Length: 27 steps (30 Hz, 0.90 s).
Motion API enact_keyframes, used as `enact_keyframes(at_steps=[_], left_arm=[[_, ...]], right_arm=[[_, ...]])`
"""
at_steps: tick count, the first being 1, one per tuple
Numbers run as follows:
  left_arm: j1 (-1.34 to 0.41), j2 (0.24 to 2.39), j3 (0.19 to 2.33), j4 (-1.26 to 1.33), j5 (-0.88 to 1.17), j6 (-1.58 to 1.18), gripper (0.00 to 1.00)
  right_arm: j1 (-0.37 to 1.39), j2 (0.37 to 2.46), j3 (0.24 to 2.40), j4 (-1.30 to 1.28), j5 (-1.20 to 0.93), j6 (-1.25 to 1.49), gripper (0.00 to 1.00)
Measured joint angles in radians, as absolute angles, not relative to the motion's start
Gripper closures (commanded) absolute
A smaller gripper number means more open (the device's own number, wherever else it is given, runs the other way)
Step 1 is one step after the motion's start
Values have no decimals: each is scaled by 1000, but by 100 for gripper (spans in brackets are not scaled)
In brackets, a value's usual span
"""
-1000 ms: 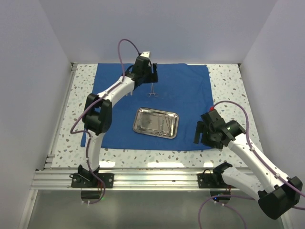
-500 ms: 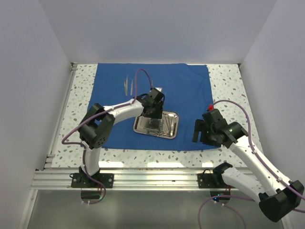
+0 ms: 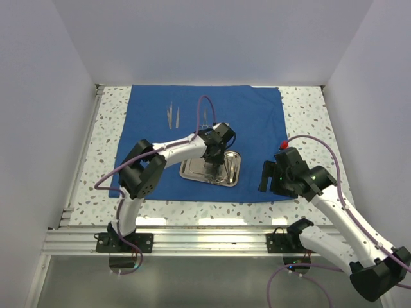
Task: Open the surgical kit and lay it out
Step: Pick up the medical item from the container.
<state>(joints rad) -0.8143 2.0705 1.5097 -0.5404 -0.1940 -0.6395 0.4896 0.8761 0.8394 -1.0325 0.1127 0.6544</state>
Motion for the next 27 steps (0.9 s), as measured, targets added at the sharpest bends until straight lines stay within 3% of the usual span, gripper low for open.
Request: enact_keyframes(at_steps=[4, 6, 7, 8, 24, 27], left_arm=[[-817, 2107, 1575, -608, -204, -653, 71], [-818, 2125, 1605, -636, -213, -658, 79], [-819, 2130, 1615, -643, -216, -661, 83], [-819, 2136, 1624, -648, -219, -662, 100], [-694, 2220, 1756, -668, -191, -578, 100], [-693, 2235, 1790, -690, -196, -560, 86]], right_arm=[[490, 874, 839, -1033, 113, 655, 19], [490, 874, 839, -1033, 113, 654, 19], [490, 873, 839, -1033, 113, 655, 19], [490, 872, 839, -1034, 113, 655, 19], [490, 864, 839, -1039, 113, 655, 19], [490, 867, 839, -1039, 113, 655, 19]])
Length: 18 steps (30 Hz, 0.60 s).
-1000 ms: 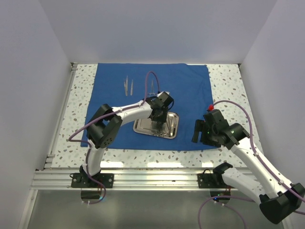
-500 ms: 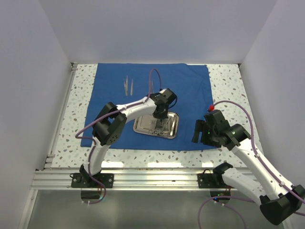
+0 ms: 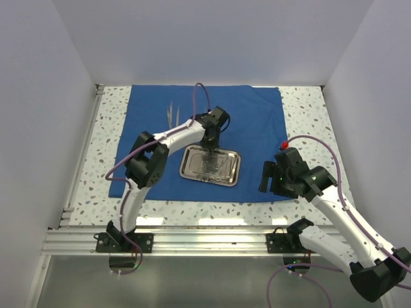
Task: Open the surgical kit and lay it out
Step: Pick up the medical item from the container.
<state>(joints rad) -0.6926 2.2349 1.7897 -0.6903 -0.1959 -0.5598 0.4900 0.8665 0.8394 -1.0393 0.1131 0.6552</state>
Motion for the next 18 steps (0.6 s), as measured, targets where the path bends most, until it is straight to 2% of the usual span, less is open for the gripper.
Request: enact_keyframes(at_steps=[1, 4, 13, 18], left_arm=[[-694, 2234, 1790, -692, -199, -555, 74], [-699, 2233, 1787, -702, -211, -554, 65], [-712, 2114, 1697, -744, -250, -557, 63], [-727, 2025, 1604, -743, -248, -566, 67]], right_arm=[[490, 869, 839, -1039, 113, 655, 19], [490, 875, 839, -1039, 113, 655, 19], [490, 889, 839, -1038, 113, 655, 19], [490, 896, 839, -1037, 113, 655, 19]])
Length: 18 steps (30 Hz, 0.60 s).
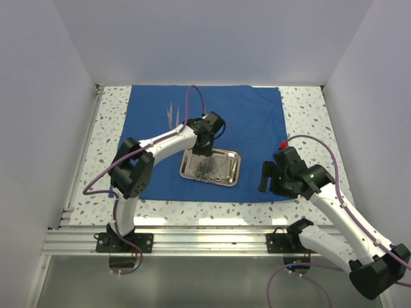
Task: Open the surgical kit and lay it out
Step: Pick up the medical item from the container.
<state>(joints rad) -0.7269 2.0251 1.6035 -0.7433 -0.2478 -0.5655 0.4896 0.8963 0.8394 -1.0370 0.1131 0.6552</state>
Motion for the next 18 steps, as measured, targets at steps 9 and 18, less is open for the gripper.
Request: enact_keyframes(at_steps=[9, 18], left_arm=[[-767, 1991, 1444, -715, -206, -594, 67], [-781, 1979, 1398, -669, -167, -615, 67]], right_arm=[[490, 896, 839, -1036, 113, 655, 19], [490, 896, 839, -1036, 113, 655, 19]])
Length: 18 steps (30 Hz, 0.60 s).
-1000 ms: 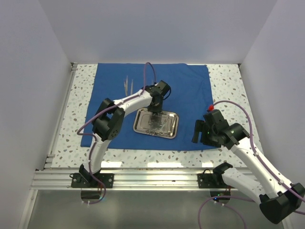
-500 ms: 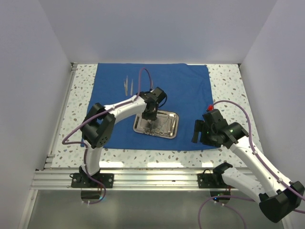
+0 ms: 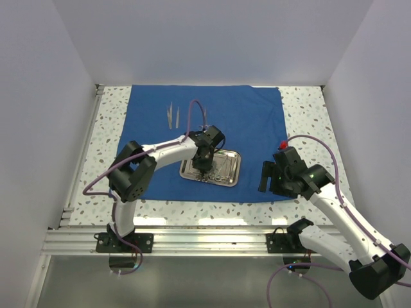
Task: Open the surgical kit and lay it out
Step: Pick up the medical item from the container.
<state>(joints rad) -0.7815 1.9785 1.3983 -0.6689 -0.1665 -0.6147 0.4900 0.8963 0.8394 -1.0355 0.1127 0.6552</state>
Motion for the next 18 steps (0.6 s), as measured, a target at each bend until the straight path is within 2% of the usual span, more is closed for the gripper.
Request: enact_keyframes(at_steps=[13, 14, 17, 18], left_arm=[[-793, 1909, 1287, -607, -124, -646, 68], [-793, 1910, 1287, -607, -123, -646, 70], [-793, 1918, 1290, -607, -122, -643, 86], [-792, 1925, 1296, -608, -115, -642, 97]], right_arm=[[490, 894, 839, -1036, 113, 656, 19], [490, 894, 839, -1036, 113, 656, 19], [490, 894, 839, -1036, 113, 656, 19], [490, 894, 839, -1036, 113, 656, 19]])
